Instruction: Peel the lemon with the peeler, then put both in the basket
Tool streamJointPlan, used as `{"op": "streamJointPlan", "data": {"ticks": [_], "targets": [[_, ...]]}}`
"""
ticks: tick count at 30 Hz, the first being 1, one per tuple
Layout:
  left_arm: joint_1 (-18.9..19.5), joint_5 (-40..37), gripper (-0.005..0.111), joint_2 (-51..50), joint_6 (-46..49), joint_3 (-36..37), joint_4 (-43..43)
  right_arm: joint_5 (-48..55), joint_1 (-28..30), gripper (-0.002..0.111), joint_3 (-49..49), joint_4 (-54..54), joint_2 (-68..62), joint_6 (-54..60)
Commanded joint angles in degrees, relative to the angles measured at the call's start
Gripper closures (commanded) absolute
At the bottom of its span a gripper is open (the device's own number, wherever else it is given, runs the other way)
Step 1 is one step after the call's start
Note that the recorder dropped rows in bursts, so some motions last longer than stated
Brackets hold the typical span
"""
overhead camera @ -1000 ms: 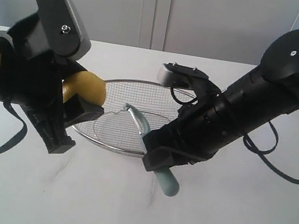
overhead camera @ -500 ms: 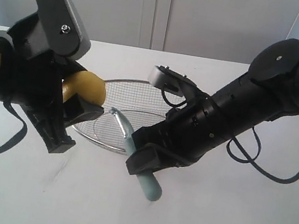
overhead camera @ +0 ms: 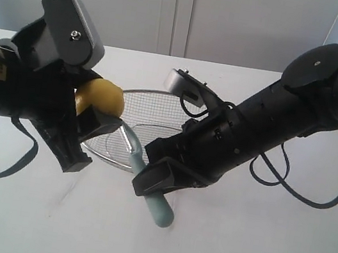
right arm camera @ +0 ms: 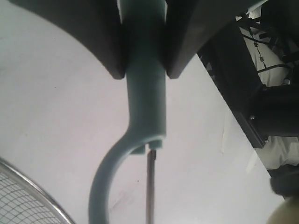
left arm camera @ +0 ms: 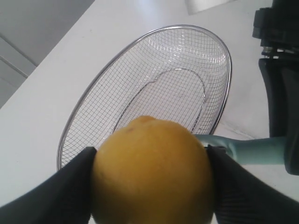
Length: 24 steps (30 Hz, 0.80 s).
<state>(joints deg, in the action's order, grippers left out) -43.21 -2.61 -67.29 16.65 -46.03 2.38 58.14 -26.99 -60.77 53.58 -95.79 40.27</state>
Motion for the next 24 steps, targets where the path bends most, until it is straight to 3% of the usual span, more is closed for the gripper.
{"op": "streamJointPlan", "data": {"ticks": [1, 24], "targets": [[-0.3, 1.5, 0.107, -0.8, -0.8, 0.3, -0.9, 0.6, 0.1, 0.108, 0.2, 1.0, -0.1, 1.0], [-0.3, 3.9, 0.107, -3.2, -4.7, 0.3, -0.9, 3.9, 0.1, 0.108, 0.2, 8.3, -4.5, 3.5]]}}
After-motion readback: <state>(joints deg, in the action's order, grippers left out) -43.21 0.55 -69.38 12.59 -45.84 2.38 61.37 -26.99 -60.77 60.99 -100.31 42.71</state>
